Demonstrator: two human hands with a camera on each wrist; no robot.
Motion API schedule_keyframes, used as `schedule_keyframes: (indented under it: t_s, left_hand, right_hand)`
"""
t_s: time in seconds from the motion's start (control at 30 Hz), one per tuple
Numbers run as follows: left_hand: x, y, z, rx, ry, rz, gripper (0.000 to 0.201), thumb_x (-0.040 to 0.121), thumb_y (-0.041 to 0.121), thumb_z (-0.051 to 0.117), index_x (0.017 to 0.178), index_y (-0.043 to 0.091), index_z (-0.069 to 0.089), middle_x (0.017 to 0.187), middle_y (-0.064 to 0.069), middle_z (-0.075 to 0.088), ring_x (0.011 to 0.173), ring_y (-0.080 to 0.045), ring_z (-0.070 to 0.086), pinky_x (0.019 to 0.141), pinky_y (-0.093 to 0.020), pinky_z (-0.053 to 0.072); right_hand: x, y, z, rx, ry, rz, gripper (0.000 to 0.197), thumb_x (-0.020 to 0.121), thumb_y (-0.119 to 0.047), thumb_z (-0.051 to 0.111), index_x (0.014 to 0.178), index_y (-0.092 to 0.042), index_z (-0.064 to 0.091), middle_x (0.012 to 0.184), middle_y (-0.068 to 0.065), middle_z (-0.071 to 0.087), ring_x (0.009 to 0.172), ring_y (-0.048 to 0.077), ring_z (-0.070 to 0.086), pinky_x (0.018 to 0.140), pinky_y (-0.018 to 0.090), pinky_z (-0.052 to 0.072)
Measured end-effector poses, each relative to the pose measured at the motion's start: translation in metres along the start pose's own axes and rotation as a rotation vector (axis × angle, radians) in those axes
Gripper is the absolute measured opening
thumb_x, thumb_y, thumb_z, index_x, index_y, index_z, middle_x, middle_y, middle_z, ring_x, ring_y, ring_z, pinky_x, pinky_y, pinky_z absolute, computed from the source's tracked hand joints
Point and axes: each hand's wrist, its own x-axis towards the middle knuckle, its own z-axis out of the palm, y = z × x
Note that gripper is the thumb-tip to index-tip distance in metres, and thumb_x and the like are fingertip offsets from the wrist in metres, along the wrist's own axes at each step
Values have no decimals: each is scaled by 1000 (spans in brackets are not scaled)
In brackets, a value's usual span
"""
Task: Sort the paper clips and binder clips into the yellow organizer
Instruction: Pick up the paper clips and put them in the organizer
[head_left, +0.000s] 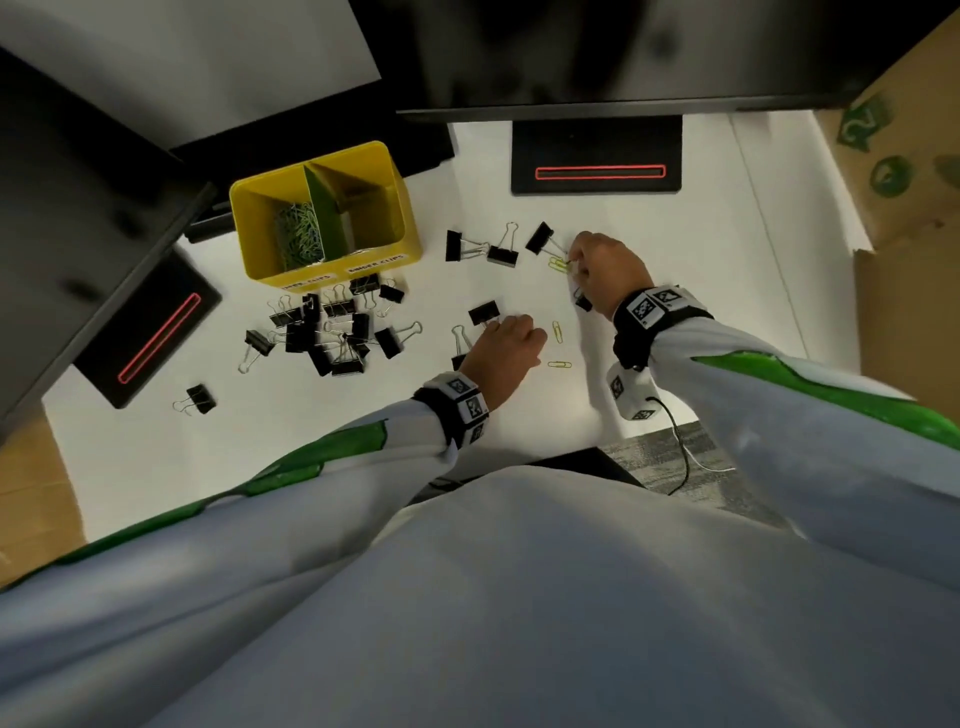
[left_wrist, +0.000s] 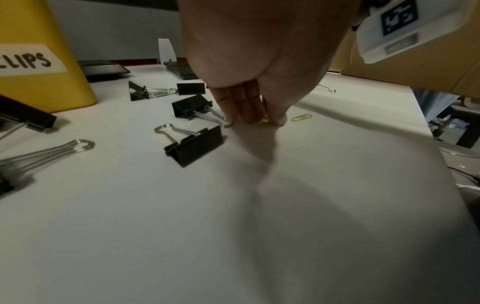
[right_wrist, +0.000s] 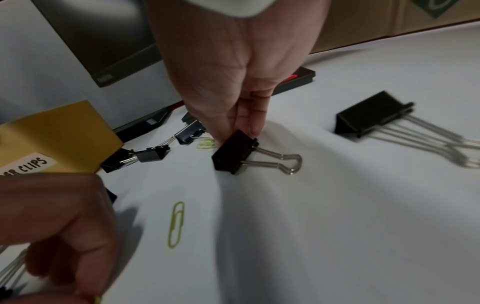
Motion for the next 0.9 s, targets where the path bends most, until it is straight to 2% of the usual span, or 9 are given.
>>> schedule_keyframes:
  t_s: [0.13, 0.23, 0.3, 0.37, 0.5, 0.6, 0.7, 0.8, 0.9]
  left_hand:
    - [10, -7, 2, -34, -8, -55, 21, 84, 19, 70, 87, 3, 58, 86, -15, 60, 79, -35, 61, 67, -40, 45]
    - [35, -12, -16, -109, 45, -134, 17, 94, 19, 57, 98, 3, 56, 93, -16, 65, 85, -35, 62, 71, -40, 43]
    - [54, -20, -29, -163, 86, -190, 17, 93, 17, 56, 105, 5, 56, 99, -15, 66, 91, -34, 63, 76, -40, 45]
    - [72, -27, -38, -207, 115, -188, 23, 90, 15, 59, 112, 6, 57, 103, -15, 67, 96, -34, 63, 81, -42, 49]
    - [94, -34, -41, -148, 92, -129, 28, 89, 13, 60, 116, 10, 57, 103, -14, 66, 95, -35, 62, 82, -43, 47]
    - [102, -35, -38, -96, 78, -99, 25, 88, 14, 61, 112, 10, 57, 99, -13, 66, 92, -35, 63, 78, -41, 44]
    - [107, -31, -39, -91, 101, -82, 25, 87, 14, 65, 108, 9, 53, 92, -10, 67, 85, -33, 64, 74, -39, 43]
    - [107, -27, -40, -61, 113, -56, 23, 87, 14, 65, 105, 9, 51, 87, -8, 66, 80, -32, 64, 72, -38, 42]
    - [107, -30, -38, -16, 89, -28, 16, 88, 15, 62, 103, 11, 56, 87, -10, 65, 81, -32, 62, 73, -38, 41]
  right_hand:
    - [-10, 13, -3, 22, 0, 23, 19, 87, -5, 49, 103, -7, 59, 107, 14, 62, 97, 33, 58, 79, 42, 51]
    - [-22, 9, -2, -22, 80, -142, 14, 89, -19, 58, 97, -7, 61, 99, 14, 60, 94, 33, 57, 76, 39, 49]
    - [-35, -1, 5, -86, 43, -271, 26, 86, -30, 65, 97, -7, 60, 98, 14, 58, 92, 32, 56, 74, 39, 48]
    - [-47, -10, 18, -160, -79, -266, 39, 85, -38, 67, 105, -5, 59, 103, 14, 58, 96, 31, 55, 77, 41, 48]
    - [-59, -11, 33, -140, -103, -181, 28, 90, -20, 60, 105, 4, 57, 107, 21, 57, 100, 37, 54, 80, 43, 48]
    - [-66, -10, 29, -121, -76, -225, 16, 93, -7, 50, 100, 5, 58, 104, 23, 58, 96, 39, 56, 76, 43, 45]
    - [-72, -1, 28, -97, -81, -224, 19, 92, -14, 56, 101, 2, 58, 105, 21, 56, 99, 38, 56, 77, 42, 46]
    - [-76, 0, 29, -154, -192, -225, 47, 86, -31, 67, 117, 0, 54, 119, 18, 51, 111, 34, 49, 86, 43, 47]
    - [-77, -2, 36, -131, -181, -249, 42, 84, -22, 70, 116, 0, 54, 118, 18, 50, 109, 34, 50, 83, 46, 50]
